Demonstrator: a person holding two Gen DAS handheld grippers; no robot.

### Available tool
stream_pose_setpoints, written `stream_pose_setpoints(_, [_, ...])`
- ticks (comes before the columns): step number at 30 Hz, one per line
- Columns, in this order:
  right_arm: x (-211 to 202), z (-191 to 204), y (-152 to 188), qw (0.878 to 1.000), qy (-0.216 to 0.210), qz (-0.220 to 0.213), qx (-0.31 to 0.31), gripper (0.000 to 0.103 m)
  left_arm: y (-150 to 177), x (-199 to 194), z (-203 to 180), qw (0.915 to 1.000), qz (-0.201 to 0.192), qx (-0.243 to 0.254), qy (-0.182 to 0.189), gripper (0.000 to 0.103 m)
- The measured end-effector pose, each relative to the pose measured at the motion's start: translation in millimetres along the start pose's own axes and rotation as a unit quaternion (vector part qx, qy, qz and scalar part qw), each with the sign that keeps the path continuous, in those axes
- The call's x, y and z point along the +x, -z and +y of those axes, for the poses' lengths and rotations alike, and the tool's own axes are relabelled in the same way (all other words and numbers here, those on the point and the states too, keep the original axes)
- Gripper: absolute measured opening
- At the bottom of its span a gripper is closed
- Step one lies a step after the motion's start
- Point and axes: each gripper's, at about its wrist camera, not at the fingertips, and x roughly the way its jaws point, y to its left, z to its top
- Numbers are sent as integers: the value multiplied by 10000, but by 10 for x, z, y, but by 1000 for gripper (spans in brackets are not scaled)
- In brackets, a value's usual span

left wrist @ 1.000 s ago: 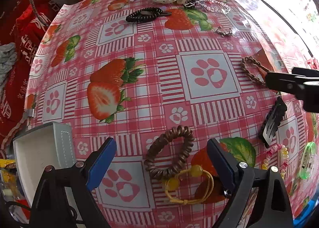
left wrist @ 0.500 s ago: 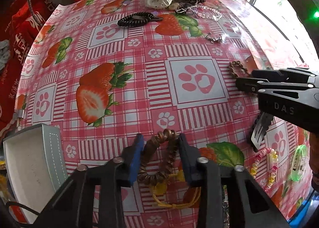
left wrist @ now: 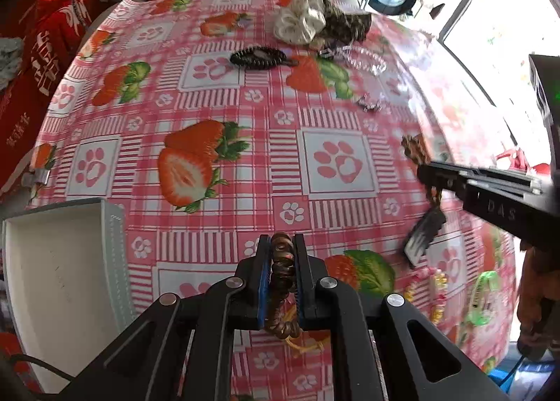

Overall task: Organize jewelry
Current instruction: 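Carry the coiled hair tie and braided bracelet over the white tray with both grippers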

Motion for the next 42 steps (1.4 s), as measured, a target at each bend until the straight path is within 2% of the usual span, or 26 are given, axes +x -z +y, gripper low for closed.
stream_pose_setpoints(9, [-319, 295, 121, 9986, -526, -7, 83, 12, 128, -524, 268, 9989, -336, -323, 28, 19])
stream_pose_setpoints(15, [-420, 821, 106, 9954, -937, 30, -171, 12, 277, -865, 736, 9962, -524, -668, -212, 19])
stream_pose_setpoints(19, [-416, 1232, 80, 9919, -1205, 63, -398, 12, 388, -980, 1171, 9924, -579, -963, -499, 19])
stream_pose_setpoints(25, [-261, 1989, 33, 9846, -1555, 166, -785, 12, 529, -913, 1769, 9850, -497, -1428, -837, 19])
stream_pose_setpoints(30, [4, 2443, -3, 9806, -1629, 316, -1040, 12, 518, -722, 2079, 9813, -436, -1563, -1039, 19])
stream_pose_setpoints(35, [310, 2679, -61, 9806, -1563, 484, -1076, 12, 431, -458, 2258, 9809, -334, -1534, -1152, 19])
stream_pose_setpoints(42, [632, 2785, -96, 9819, -1363, 650, -1140, 11, 411, -246, 2361, 9796, -241, -1567, -1237, 19])
